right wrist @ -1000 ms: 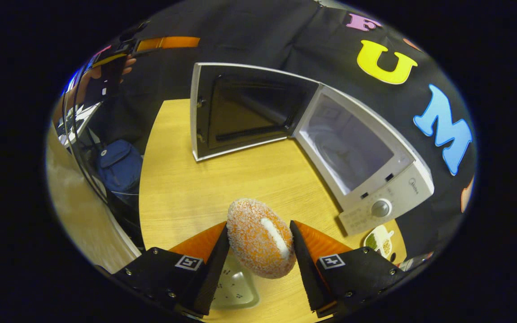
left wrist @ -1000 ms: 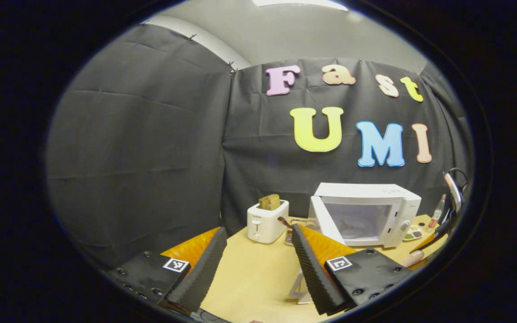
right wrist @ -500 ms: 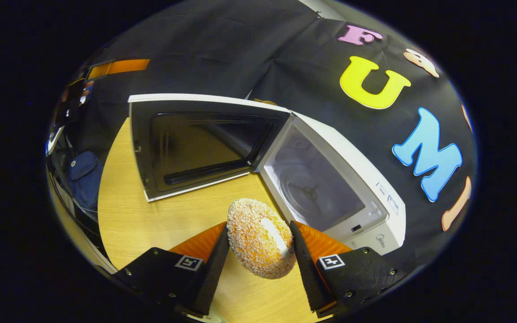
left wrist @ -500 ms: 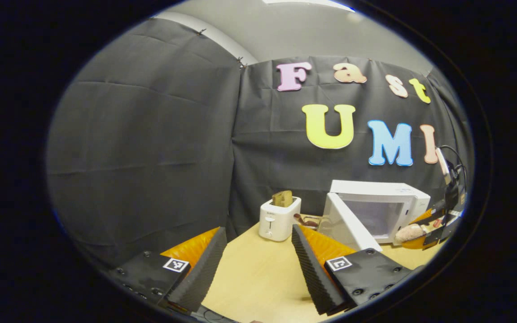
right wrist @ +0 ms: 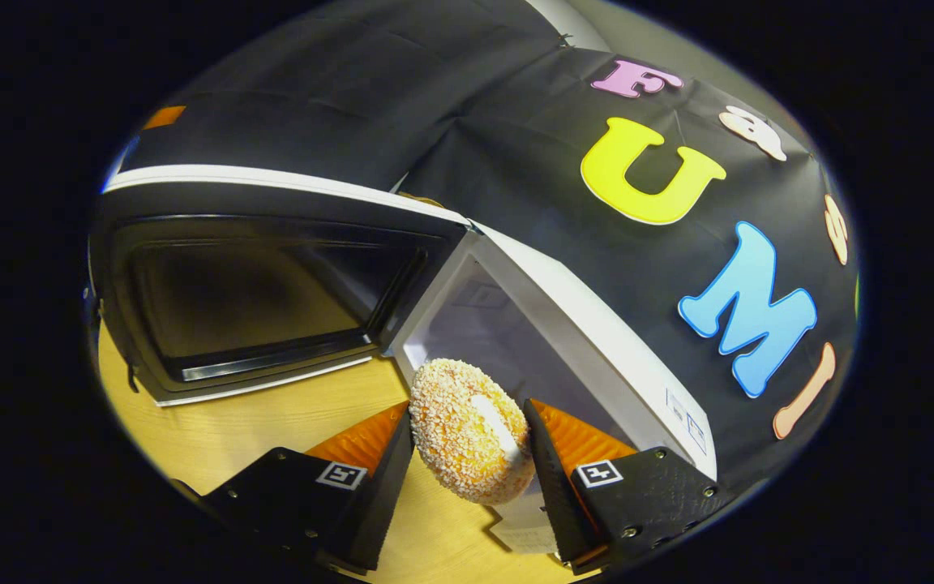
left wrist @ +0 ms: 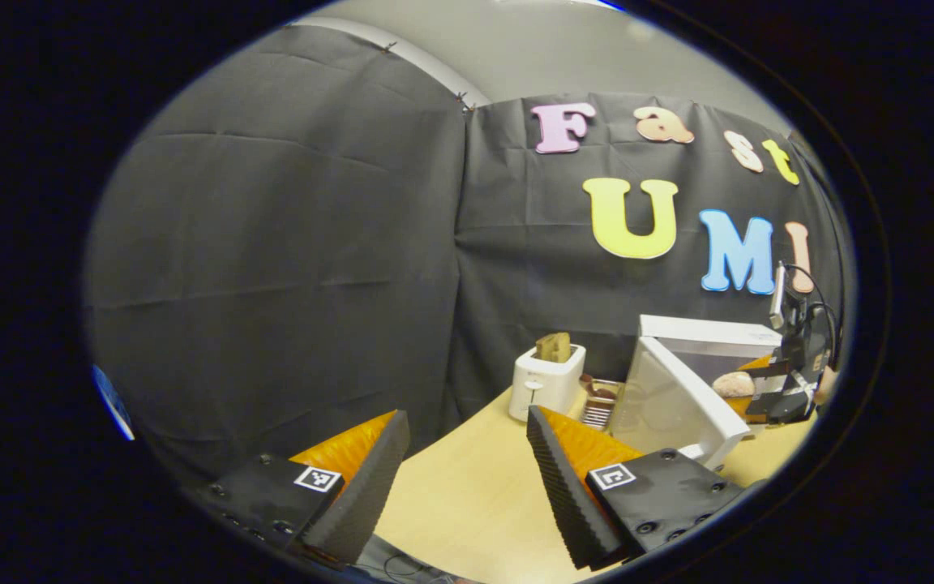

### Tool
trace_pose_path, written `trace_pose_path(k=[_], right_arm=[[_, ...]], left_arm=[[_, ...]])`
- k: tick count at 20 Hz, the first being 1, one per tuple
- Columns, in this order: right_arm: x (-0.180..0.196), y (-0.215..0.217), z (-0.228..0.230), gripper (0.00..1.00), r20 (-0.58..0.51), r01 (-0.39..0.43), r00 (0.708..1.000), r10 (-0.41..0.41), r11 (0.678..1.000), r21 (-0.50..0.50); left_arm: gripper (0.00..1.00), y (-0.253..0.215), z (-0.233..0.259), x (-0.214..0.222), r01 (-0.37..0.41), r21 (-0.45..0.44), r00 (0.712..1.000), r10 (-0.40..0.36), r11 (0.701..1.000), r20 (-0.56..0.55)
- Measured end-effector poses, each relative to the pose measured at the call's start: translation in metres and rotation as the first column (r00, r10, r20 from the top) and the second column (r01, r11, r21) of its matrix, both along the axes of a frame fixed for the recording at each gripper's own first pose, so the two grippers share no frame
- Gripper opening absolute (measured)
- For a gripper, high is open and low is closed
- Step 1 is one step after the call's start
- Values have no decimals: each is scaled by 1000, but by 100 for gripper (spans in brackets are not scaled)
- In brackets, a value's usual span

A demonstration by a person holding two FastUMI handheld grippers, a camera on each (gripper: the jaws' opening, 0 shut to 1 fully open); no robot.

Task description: Open the microwave oven with the left hand, put the food in, and close the microwave oven.

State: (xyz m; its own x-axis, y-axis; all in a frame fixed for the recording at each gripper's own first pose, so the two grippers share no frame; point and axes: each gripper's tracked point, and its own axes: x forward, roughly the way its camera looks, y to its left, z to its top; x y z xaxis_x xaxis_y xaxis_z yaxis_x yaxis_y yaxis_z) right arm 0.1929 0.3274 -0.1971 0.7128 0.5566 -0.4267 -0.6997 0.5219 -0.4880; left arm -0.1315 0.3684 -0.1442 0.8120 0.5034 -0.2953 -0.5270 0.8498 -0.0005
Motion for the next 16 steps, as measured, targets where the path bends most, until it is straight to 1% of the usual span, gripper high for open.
trace_pose_path(k=[2, 5, 8, 9, 12, 13, 15, 16], right_arm=[[18, 6, -12, 79, 18, 30, 999, -31, 1000, 2], [41, 11, -27, 79, 44, 75, 996, -75, 997, -9], [58, 18, -43, 79, 75, 94, 993, -91, 995, -34], [63, 19, -47, 79, 88, 99, 992, -95, 994, -42], [82, 27, -58, 79, 111, 125, 987, -120, 991, -43], [87, 31, -62, 79, 110, 131, 986, -126, 991, -41], [97, 36, -65, 79, 125, 140, 983, -134, 989, -43], [99, 38, -67, 81, 126, 141, 983, -134, 989, -45]], left_arm=[[94, 10, 1, -8, -25, 14, 1000, 25, 1000, -11], [95, 20, -1, -19, -57, 23, 998, 57, 998, -30], [95, 28, -4, -33, -81, 29, 995, 83, 996, -61], [97, 31, -5, -37, -89, 30, 994, 91, 996, -68], [97, 37, -7, -45, -112, 39, 989, 116, 993, -91], [95, 38, -8, -48, -115, 46, 988, 119, 992, -100], [95, 40, -13, -49, -113, 56, 985, 120, 992, -126], [97, 41, -14, -50, -111, 56, 984, 118, 992, -135]])
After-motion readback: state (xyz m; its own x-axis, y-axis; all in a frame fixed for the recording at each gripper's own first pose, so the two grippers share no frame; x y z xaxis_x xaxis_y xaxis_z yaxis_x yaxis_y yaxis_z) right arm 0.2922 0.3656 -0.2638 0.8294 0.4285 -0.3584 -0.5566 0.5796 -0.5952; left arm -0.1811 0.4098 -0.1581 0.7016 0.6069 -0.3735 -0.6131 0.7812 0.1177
